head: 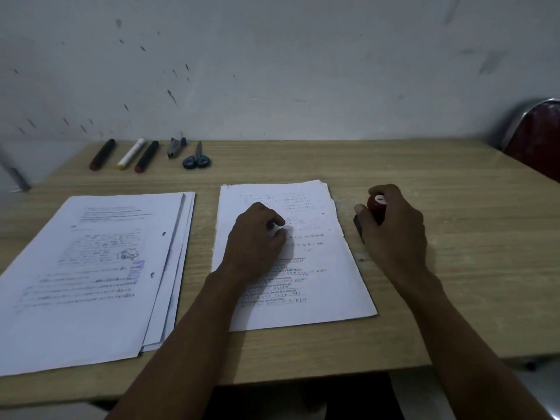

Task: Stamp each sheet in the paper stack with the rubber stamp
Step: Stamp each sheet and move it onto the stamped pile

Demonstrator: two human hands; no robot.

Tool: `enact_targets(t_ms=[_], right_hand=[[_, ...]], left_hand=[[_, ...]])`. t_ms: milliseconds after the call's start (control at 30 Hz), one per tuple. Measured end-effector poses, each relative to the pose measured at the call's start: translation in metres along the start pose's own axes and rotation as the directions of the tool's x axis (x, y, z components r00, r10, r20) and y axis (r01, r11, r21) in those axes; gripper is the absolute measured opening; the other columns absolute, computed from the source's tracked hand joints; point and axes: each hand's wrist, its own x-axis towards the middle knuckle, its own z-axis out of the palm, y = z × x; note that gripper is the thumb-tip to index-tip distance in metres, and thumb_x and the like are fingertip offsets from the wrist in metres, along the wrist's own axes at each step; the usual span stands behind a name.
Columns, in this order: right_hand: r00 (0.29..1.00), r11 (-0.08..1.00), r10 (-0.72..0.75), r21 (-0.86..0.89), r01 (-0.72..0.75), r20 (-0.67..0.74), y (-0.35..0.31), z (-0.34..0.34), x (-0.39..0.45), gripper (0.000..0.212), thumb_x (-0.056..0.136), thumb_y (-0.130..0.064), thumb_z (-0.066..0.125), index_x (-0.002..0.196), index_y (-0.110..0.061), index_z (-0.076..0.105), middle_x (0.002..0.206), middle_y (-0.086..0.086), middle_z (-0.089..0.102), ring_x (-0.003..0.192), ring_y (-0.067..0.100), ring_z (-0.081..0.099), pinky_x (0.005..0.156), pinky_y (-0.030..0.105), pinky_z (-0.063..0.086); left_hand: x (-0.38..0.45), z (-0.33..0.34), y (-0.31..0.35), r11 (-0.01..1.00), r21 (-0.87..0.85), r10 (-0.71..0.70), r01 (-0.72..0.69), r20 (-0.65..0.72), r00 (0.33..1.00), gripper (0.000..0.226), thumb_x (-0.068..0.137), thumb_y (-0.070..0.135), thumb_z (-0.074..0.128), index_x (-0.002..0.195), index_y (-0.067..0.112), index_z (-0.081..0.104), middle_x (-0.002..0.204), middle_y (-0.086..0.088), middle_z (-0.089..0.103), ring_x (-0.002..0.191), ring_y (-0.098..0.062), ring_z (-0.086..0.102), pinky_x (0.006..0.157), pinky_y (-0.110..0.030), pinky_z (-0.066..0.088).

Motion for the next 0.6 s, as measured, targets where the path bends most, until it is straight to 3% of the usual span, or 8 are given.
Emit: enact_targets(t_ms=[133, 200, 400, 467, 600], right_hand=[[0.993, 0.987, -0.106, 0.129, 0.099, 0.048, -0.020, -0.002, -0.009, 0.025, 0.086, -0.027, 0.072, 0.107, -0.021, 0.060, 0.082, -0.015, 0.060, 0.070, -0.001, 0.059, 0.065, 0.019, 0.047], [0.986, 0.982, -0.139, 0.143, 0.126, 0.091, -0.028, -0.001, -0.015, 0.021, 0.085, -0.024, 0.073, 0.098, -0.019, 0.059, 0.074, -0.018, 0.059, 0.070, -0.009, 0.060, 0.058, 0.014, 0.046], [0.949, 0.983, -0.171, -0.022, 0.183, 0.266, -0.036, 0.010, -0.030, 0.019, 0.089, -0.025, 0.067, 0.096, -0.018, 0.051, 0.085, -0.004, 0.064, 0.080, 0.017, 0.062, 0.068, 0.037, 0.054], [0.945, 0.978, -0.180, -0.054, 0.201, 0.273, -0.036, 0.011, -0.031, 0.018, 0.090, -0.023, 0.065, 0.096, -0.017, 0.049, 0.087, 0.000, 0.064, 0.079, 0.020, 0.062, 0.067, 0.038, 0.053], [0.932, 0.972, -0.152, -0.120, 0.201, 0.329, -0.036, 0.011, -0.029, 0.016, 0.091, -0.020, 0.062, 0.095, -0.016, 0.047, 0.085, -0.001, 0.061, 0.076, 0.018, 0.058, 0.056, 0.027, 0.041]], left_hand=[[0.000, -0.001, 0.001, 1.000, 0.023, -0.008, 0.008, 0.035, 0.999, 0.011, 0.079, 0.023, 0.072, 0.089, 0.017, 0.071, 0.092, 0.005, 0.058, 0.085, -0.013, 0.058, 0.076, -0.037, 0.051], [-0.001, -0.001, 0.001, 0.999, 0.031, -0.018, 0.016, 0.047, 0.999, 0.011, 0.079, 0.022, 0.071, 0.089, 0.017, 0.070, 0.093, 0.005, 0.057, 0.086, -0.013, 0.058, 0.077, -0.037, 0.051], [-0.001, -0.002, 0.004, 0.998, 0.061, -0.025, 0.021, 0.067, 0.997, 0.011, 0.081, 0.020, 0.071, 0.091, 0.015, 0.071, 0.096, 0.003, 0.056, 0.087, -0.013, 0.056, 0.076, -0.027, 0.047], [-0.001, -0.002, 0.004, 0.998, 0.061, -0.018, 0.014, 0.068, 0.998, 0.011, 0.080, 0.019, 0.071, 0.091, 0.015, 0.070, 0.096, 0.003, 0.056, 0.087, -0.013, 0.056, 0.076, -0.028, 0.047], [0.000, -0.001, 0.003, 0.999, 0.051, -0.011, 0.007, 0.067, 0.998, 0.011, 0.079, 0.017, 0.071, 0.090, 0.014, 0.070, 0.096, 0.002, 0.056, 0.087, -0.015, 0.056, 0.075, -0.030, 0.047]])
